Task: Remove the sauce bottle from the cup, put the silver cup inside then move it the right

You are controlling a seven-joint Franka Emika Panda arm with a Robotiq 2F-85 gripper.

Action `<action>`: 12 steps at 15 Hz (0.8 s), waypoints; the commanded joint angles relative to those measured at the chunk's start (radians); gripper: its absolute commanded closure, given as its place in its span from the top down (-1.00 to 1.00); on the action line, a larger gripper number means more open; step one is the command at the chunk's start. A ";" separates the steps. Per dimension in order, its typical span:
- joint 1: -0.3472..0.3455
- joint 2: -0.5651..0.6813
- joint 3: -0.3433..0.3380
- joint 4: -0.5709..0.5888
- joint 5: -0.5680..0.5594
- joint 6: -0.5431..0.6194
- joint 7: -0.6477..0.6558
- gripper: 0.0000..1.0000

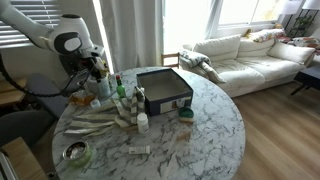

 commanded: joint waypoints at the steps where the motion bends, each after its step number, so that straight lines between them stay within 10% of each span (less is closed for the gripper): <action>1: 0.022 -0.001 -0.018 -0.046 -0.040 0.063 0.139 0.99; 3: 0.027 0.001 -0.022 -0.055 -0.052 0.067 0.195 0.39; 11: 0.030 0.000 -0.031 -0.064 -0.089 0.076 0.333 -0.69; 12: 0.032 -0.001 -0.034 -0.063 -0.104 0.078 0.345 -0.20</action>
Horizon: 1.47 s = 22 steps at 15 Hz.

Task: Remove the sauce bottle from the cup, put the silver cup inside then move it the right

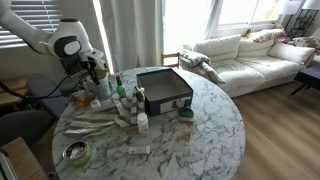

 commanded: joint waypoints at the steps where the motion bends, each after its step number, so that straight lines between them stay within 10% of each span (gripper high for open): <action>1: 0.018 -0.003 -0.018 -0.023 -0.052 0.036 0.066 0.05; 5: 0.025 0.000 -0.018 -0.021 -0.078 0.048 0.099 0.39; 6: 0.028 0.000 -0.019 -0.021 -0.087 0.051 0.110 -0.27; 12: 0.026 0.001 -0.024 -0.020 -0.111 0.052 0.137 -0.97; 22: -0.002 -0.062 -0.025 -0.005 -0.067 0.040 0.092 -0.97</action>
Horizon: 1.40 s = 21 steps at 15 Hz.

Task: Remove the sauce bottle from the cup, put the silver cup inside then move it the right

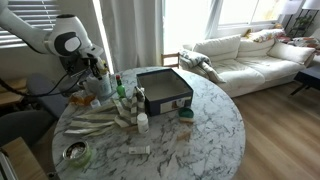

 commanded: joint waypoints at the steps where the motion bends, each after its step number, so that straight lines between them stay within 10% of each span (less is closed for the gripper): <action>1: -0.025 -0.053 0.009 -0.013 0.061 0.006 -0.076 -0.97; 12: -0.071 -0.260 -0.003 -0.042 0.444 -0.073 -0.639 -0.97; 21: -0.089 -0.482 -0.126 -0.083 0.529 -0.493 -1.032 -0.97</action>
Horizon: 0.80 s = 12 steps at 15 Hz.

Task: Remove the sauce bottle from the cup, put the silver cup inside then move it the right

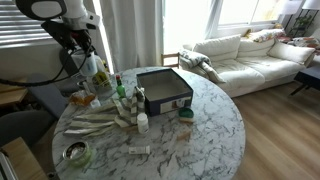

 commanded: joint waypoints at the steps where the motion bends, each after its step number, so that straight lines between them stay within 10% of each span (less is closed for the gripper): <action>1: -0.011 -0.123 -0.054 -0.067 0.018 -0.137 -0.147 -0.97; 8: -0.050 -0.207 -0.137 -0.130 -0.126 -0.491 -0.395 -0.97; 12: -0.075 -0.204 -0.115 -0.200 -0.278 -0.468 -0.440 -0.97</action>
